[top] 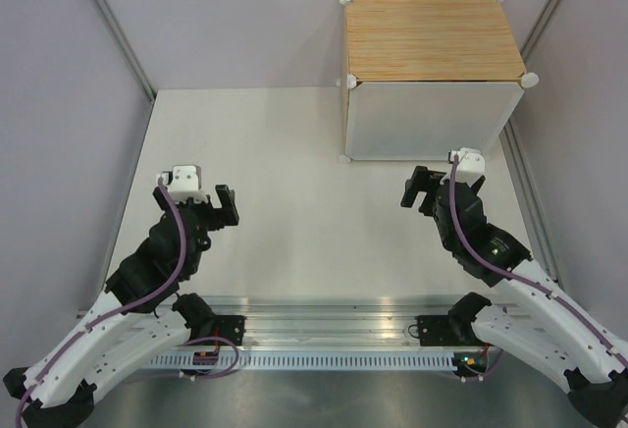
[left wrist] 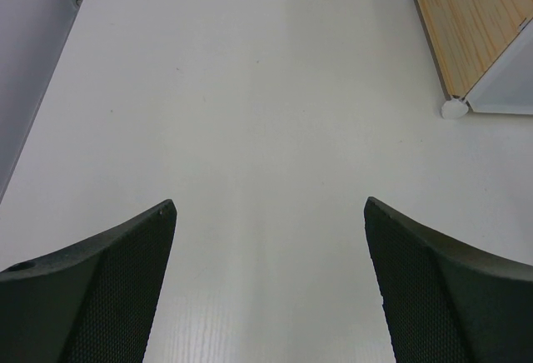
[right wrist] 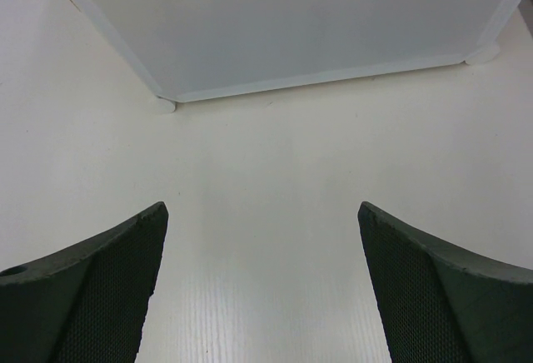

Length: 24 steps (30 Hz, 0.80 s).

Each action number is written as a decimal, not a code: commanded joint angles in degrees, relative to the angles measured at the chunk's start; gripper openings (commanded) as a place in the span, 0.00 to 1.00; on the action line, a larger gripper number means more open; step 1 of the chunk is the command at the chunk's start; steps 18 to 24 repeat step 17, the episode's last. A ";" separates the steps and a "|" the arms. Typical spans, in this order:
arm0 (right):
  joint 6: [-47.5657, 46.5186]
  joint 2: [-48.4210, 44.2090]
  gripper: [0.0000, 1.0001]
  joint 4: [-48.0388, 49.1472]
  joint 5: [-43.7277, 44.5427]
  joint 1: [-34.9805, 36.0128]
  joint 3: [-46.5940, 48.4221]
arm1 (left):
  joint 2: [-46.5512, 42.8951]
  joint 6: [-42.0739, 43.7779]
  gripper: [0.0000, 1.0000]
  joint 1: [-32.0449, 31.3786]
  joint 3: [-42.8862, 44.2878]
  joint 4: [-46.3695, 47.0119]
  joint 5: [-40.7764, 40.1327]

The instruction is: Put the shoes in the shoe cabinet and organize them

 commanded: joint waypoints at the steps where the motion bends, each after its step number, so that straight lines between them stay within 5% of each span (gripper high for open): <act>1: 1.17 0.17 0.98 -0.11 2.55 0.21 0.27 | 1.03 -1.10 0.96 0.04 -0.04 1.81 0.07; 24: 4.08 5.09 0.98 -2.74 6.06 0.21 2.45 | 1.29 -0.74 0.96 0.04 0.05 1.90 0.60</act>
